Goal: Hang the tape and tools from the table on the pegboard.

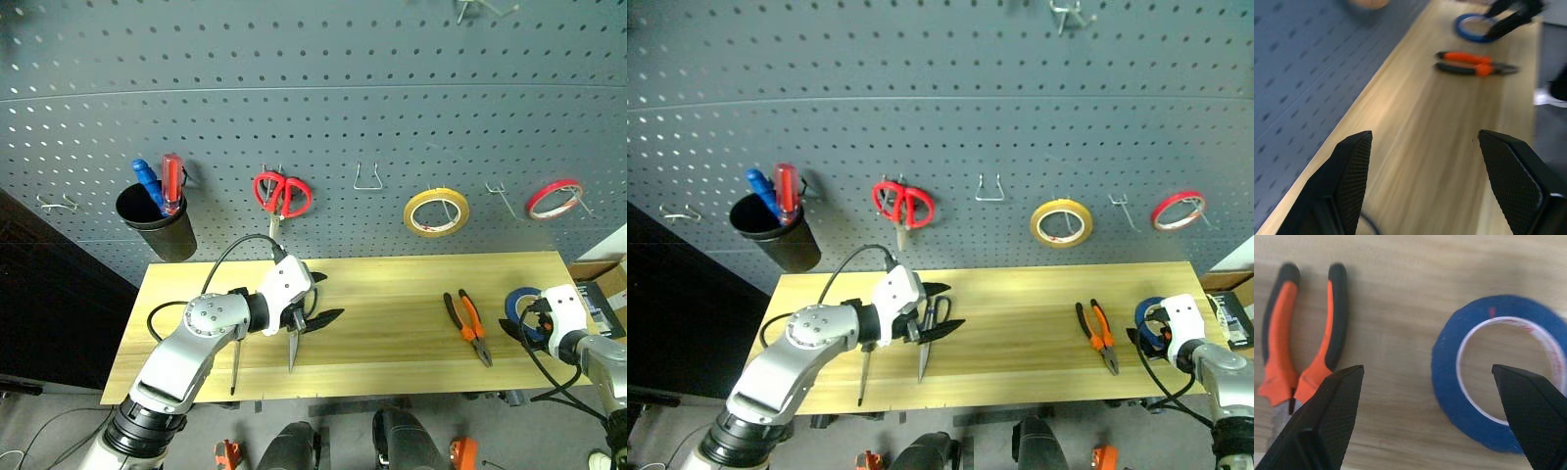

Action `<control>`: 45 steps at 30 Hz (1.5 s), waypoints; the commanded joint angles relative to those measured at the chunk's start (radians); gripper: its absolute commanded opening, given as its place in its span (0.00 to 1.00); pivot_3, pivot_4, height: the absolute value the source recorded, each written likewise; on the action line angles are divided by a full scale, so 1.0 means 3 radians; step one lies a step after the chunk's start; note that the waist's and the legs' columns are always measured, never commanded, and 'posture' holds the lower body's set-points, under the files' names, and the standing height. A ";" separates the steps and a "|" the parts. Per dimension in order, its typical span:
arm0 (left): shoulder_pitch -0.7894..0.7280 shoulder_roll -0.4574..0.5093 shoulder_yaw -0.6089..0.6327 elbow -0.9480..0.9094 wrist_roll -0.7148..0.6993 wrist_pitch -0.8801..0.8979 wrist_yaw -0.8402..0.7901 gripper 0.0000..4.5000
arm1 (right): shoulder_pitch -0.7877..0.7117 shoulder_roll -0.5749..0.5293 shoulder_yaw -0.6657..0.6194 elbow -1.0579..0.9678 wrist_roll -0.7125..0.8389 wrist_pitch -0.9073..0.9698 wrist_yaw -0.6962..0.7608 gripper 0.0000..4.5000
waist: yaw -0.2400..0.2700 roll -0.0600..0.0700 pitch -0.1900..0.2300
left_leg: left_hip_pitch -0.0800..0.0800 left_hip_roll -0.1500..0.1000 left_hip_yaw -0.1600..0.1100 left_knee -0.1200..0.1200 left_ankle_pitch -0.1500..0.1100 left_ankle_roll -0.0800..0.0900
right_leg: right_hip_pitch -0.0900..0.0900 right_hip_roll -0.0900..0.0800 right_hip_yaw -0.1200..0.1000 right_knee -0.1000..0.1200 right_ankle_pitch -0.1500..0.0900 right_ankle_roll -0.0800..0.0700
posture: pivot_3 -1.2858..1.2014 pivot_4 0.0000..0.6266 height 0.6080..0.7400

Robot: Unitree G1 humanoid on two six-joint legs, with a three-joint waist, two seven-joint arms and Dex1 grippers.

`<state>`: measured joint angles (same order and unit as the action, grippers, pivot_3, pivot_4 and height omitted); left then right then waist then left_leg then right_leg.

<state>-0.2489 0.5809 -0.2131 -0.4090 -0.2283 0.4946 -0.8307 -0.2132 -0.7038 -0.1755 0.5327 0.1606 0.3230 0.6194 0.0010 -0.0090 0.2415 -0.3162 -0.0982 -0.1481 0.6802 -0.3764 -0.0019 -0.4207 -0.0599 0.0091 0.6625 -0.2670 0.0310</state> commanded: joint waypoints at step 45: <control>0.0520 -0.0518 0.0125 -0.0190 -0.0063 -0.0964 0.0387 0.82 | 0.1634 0.1302 0.0823 -0.4807 -0.1969 0.0524 -0.1993 0.15 | -0.0009 0.0013 0.0071 | -0.0088 0.0014 -0.0012 0.0060 -0.0002 -0.0015 | -0.0069 0.0013 -0.0026 0.0007 0.0021 -0.0001 | 0.51 0.42 1.00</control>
<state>-0.1046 0.4285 -0.1894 -0.4018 -0.2093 0.1932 -0.7146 0.2999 -0.3104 0.0708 -0.8655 -0.3699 0.5056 0.0471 -0.0015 -0.0050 0.2628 -0.3425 -0.0943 -0.1516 0.6987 -0.3768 -0.0064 -0.4411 -0.0559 0.0012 0.6645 -0.2603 0.0307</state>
